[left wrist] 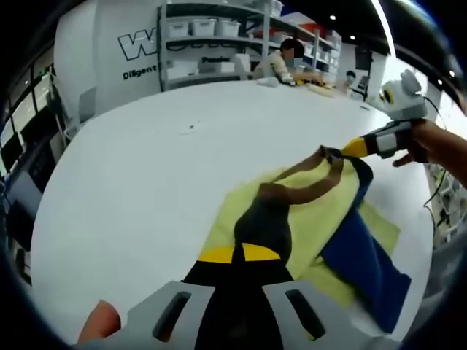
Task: Fold the garment on the visible template until the final outline fits inside the template.
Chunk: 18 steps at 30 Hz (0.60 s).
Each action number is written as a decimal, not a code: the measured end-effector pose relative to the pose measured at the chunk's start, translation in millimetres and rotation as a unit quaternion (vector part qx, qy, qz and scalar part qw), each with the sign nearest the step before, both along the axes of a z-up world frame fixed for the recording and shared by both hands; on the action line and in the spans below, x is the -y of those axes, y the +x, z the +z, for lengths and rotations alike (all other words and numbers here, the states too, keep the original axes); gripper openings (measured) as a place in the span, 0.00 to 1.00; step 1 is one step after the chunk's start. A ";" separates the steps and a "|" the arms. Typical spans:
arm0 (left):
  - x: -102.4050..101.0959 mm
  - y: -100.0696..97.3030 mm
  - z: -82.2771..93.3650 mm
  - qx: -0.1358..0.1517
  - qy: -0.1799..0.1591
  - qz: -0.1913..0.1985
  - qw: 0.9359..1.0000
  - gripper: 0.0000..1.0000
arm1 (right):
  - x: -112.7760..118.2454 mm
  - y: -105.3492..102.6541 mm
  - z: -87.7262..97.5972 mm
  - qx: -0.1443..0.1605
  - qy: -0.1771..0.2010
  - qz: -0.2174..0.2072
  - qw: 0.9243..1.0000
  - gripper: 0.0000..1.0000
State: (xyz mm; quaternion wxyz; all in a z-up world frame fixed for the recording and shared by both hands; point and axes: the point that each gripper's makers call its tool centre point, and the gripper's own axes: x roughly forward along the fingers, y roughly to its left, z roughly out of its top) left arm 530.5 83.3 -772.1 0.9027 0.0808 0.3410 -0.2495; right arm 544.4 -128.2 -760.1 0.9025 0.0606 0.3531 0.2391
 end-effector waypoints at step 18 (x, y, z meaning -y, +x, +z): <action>-8.8 31.6 57.0 0.065 -0.007 -0.001 0.998 0.00 | -1.6 22.2 53.5 0.072 -0.008 0.012 0.997 0.00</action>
